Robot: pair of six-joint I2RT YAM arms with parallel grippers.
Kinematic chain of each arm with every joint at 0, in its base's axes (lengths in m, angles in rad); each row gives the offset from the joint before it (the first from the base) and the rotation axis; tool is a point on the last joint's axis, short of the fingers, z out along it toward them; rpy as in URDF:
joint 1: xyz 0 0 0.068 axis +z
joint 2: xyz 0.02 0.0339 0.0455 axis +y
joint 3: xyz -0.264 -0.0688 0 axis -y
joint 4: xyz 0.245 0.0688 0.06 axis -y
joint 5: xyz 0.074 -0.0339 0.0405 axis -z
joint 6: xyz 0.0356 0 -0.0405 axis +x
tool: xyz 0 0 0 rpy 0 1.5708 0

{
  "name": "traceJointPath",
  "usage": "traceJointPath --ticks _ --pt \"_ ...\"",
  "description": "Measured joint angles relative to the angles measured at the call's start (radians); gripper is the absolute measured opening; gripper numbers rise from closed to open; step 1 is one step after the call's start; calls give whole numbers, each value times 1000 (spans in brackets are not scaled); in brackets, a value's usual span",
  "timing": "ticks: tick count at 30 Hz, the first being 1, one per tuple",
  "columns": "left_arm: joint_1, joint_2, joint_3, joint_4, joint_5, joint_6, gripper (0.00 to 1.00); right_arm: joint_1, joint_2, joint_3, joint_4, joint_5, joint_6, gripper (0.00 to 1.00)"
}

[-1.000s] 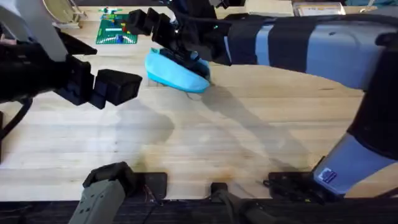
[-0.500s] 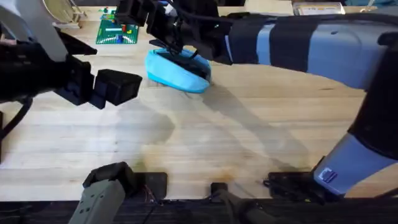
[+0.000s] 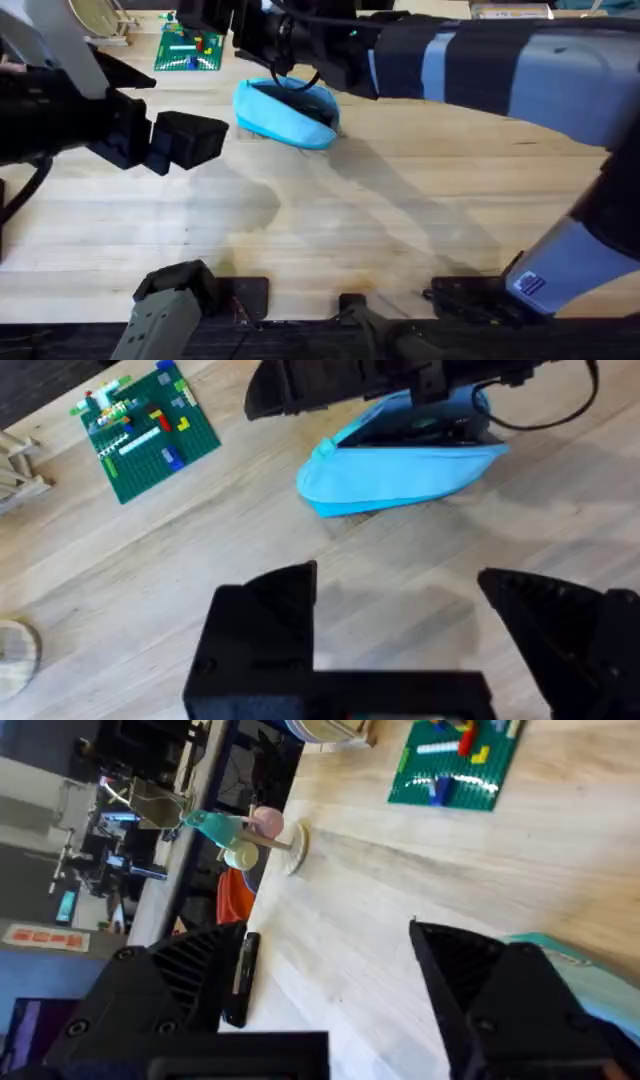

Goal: Unzip the bag, pick up the pens from the table one at a time and place them inside, then zip the bag closed.

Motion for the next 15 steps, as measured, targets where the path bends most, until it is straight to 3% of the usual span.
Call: traceJointPath --ticks 15 --pt "0 0 0 0 0 0 995 -80 -81 13 -217 -18 -234 996"
